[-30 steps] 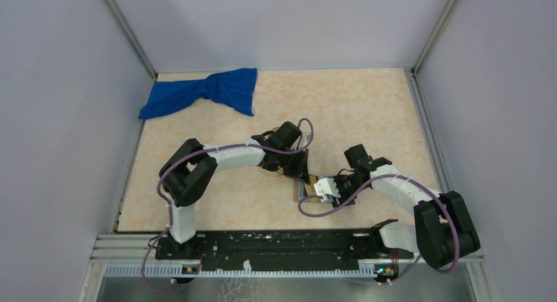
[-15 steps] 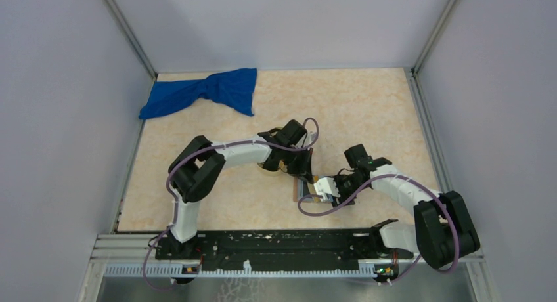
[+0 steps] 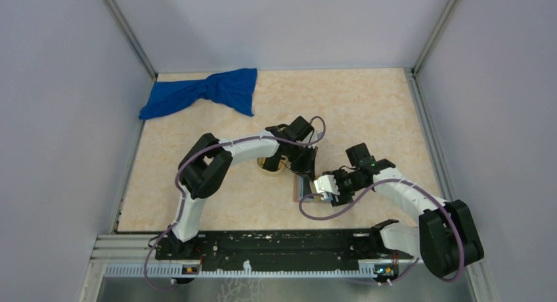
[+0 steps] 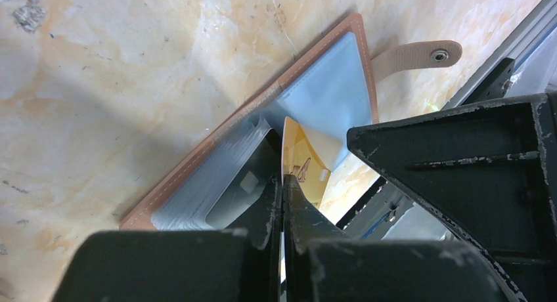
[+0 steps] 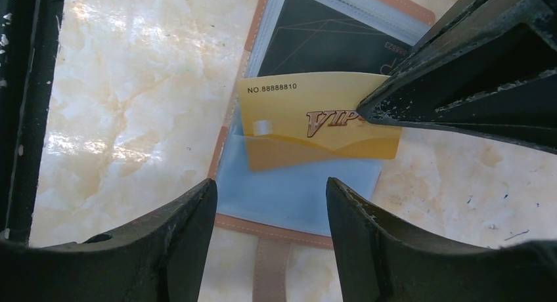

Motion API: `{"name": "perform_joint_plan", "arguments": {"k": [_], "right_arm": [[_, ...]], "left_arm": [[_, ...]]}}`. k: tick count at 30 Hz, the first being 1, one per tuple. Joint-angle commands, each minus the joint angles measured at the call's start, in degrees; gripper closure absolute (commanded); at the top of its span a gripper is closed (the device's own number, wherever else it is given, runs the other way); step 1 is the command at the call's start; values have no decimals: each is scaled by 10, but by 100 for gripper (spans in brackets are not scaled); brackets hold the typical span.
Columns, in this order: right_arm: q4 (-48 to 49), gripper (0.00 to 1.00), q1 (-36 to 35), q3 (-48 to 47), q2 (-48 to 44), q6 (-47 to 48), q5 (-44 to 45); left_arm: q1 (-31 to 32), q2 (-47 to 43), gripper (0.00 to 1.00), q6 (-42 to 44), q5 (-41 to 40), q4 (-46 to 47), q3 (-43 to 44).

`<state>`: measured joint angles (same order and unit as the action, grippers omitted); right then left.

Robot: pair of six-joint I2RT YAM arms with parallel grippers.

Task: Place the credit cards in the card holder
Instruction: Insert the credit card into the card holder.

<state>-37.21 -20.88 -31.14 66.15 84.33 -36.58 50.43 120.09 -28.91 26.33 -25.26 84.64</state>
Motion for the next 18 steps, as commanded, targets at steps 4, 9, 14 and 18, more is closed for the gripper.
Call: {"name": "perform_joint_plan", "arguments": {"k": [4, 9, 14, 18], "right_arm": [[27, 38, -6, 3, 3, -8, -12], [23, 37, -5, 5, 5, -4, -13], [16, 36, -6, 4, 9, 1, -14], [16, 35, -6, 5, 13, 1, -10]], "left_arm": [[1, 42, 100, 39, -33, -89, 36], [-2, 59, 100, 53, -27, -118, 58], [-8, 82, 100, 72, -8, -153, 87], [-13, 94, 100, 83, 3, -170, 97]]}}
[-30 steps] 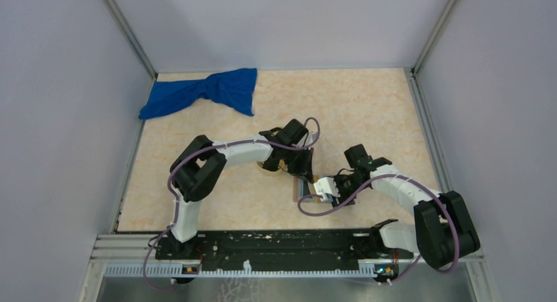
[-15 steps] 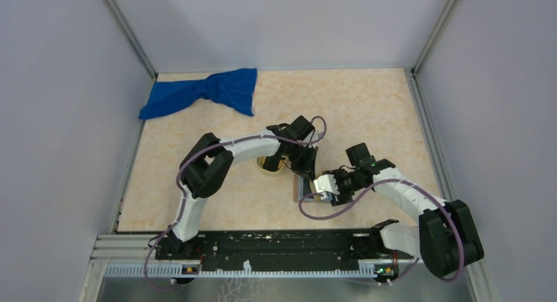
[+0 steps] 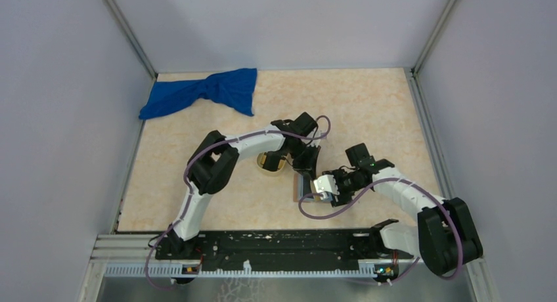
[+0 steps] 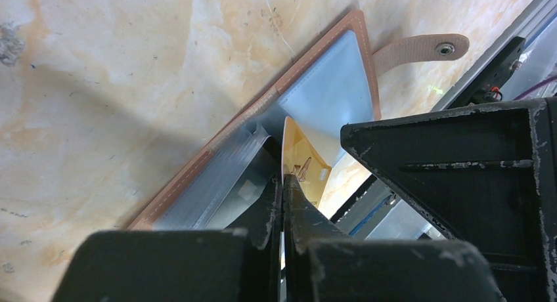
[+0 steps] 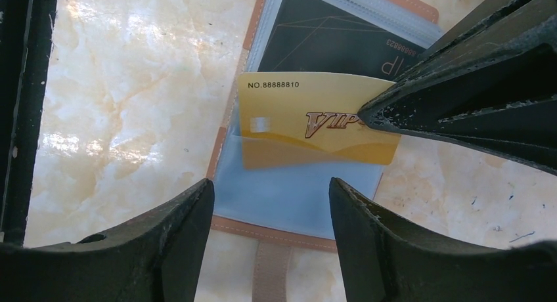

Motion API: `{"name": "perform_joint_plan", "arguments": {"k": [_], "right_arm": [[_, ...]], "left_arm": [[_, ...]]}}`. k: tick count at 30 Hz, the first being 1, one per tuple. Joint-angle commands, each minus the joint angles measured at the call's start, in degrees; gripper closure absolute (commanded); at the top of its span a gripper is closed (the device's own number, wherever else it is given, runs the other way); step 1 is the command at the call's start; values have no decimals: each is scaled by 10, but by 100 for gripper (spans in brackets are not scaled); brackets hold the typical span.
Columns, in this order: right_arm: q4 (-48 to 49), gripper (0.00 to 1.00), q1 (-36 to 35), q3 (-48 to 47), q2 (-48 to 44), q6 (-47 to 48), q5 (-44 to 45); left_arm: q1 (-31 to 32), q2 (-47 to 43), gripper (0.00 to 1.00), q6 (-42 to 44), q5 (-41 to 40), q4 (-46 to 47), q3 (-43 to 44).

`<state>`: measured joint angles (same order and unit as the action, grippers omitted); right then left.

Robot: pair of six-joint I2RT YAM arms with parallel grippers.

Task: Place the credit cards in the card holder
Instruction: Insert the credit card into the card holder.

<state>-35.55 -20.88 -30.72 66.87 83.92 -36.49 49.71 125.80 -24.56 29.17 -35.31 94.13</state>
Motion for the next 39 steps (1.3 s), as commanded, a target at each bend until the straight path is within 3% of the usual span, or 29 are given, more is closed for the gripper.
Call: {"name": "perform_joint_plan", "arguments": {"k": [1, 39], "right_arm": [[-1, 35, -6, 1, 9, 5, -9], [10, 28, -21, 8, 25, -4, 23]], "left_arm": [[-8, 39, 100, 41, -25, -73, 3], [-20, 102, 100, 58, 40, -76, 27]]}}
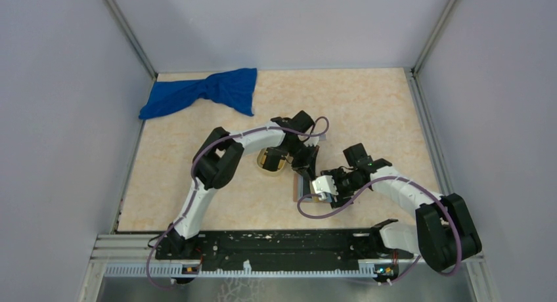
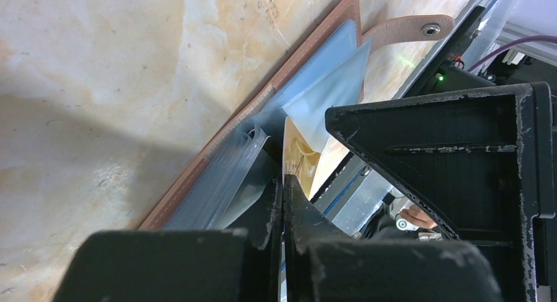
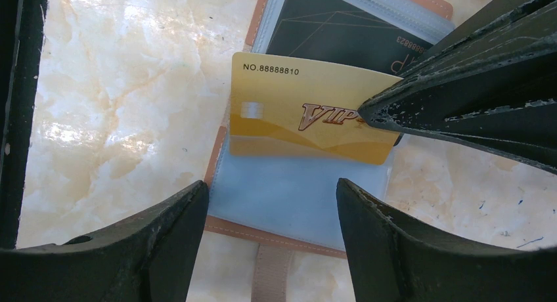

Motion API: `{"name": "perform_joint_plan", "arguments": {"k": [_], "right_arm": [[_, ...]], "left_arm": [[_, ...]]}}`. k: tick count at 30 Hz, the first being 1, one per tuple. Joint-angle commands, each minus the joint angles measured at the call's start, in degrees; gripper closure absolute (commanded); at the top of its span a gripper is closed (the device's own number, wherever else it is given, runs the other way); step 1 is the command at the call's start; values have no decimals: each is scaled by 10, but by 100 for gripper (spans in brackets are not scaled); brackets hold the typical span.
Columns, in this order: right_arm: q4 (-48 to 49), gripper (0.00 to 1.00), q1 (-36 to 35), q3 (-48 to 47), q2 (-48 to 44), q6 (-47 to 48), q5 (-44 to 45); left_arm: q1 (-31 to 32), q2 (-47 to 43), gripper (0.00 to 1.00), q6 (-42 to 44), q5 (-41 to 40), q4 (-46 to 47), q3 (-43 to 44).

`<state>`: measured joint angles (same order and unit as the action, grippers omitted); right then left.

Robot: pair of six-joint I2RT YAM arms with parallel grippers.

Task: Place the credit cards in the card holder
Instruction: Insert the credit card into the card holder.

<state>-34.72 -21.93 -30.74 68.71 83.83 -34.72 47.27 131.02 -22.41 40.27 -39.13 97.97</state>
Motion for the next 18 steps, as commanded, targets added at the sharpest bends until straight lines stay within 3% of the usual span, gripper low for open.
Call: {"name": "perform_joint_plan", "arguments": {"k": [1, 18], "right_arm": [[2, 28, -11, 7, 6, -5, 5], [-6, 28, -11, 1, 5, -12, -3]], "left_arm": [[4, 53, 100, 37, -71, -38, -10], [-7, 79, 100, 38, -62, -35, 5]]}}
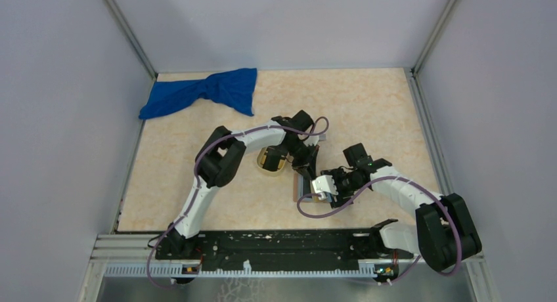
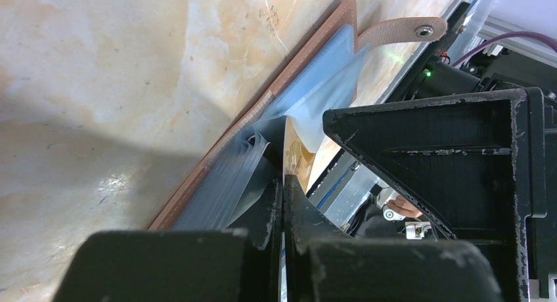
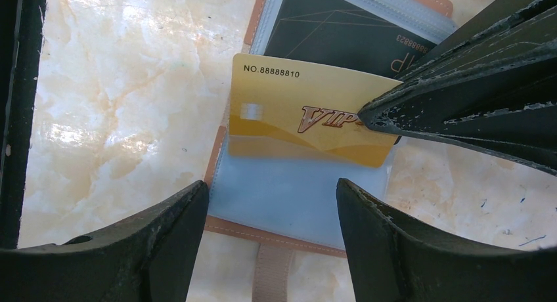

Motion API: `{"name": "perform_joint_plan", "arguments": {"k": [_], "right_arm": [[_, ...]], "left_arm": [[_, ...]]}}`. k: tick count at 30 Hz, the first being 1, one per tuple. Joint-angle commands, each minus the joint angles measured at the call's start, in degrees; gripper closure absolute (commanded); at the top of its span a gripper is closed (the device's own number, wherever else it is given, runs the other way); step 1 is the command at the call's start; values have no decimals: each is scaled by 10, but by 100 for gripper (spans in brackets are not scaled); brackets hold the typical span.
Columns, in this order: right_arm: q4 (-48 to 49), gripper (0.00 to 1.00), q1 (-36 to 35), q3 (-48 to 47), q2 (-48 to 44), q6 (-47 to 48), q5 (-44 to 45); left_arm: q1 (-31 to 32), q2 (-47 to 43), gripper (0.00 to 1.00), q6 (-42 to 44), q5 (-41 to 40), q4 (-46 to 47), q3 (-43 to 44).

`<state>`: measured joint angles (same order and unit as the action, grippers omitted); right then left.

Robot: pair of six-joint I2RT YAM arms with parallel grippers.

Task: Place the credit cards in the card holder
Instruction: Insert the credit card into the card holder.

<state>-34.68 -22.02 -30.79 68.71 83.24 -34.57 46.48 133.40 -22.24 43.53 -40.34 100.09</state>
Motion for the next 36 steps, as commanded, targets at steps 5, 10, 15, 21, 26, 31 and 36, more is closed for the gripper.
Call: {"name": "perform_joint_plan", "arguments": {"k": [5, 10, 15, 21, 26, 31, 36], "right_arm": [[-13, 27, -10, -2, 3, -8, -14], [-15, 27, -11, -5, 1, -14, -19], [-10, 29, -10, -5, 2, -20, -6], [-11, 34, -10, -8, 10, -25, 5], [-15, 36, -10, -12, 16, -27, 5], [-15, 37, -10, -13, 16, -28, 4], [-12, 37, -10, -12, 17, -33, 6]], "left_arm": [[0, 57, 100, 30, -97, -12, -17], [-1, 53, 100, 28, -104, -13, -19], [-1, 32, 100, 38, -122, -41, -31], [-3, 11, 100, 44, -126, -52, -53], [-3, 5, 100, 44, -122, -51, -61], [-3, 17, 100, 48, -106, -53, -49], [-3, 48, 100, 53, -93, -79, -27]]}}
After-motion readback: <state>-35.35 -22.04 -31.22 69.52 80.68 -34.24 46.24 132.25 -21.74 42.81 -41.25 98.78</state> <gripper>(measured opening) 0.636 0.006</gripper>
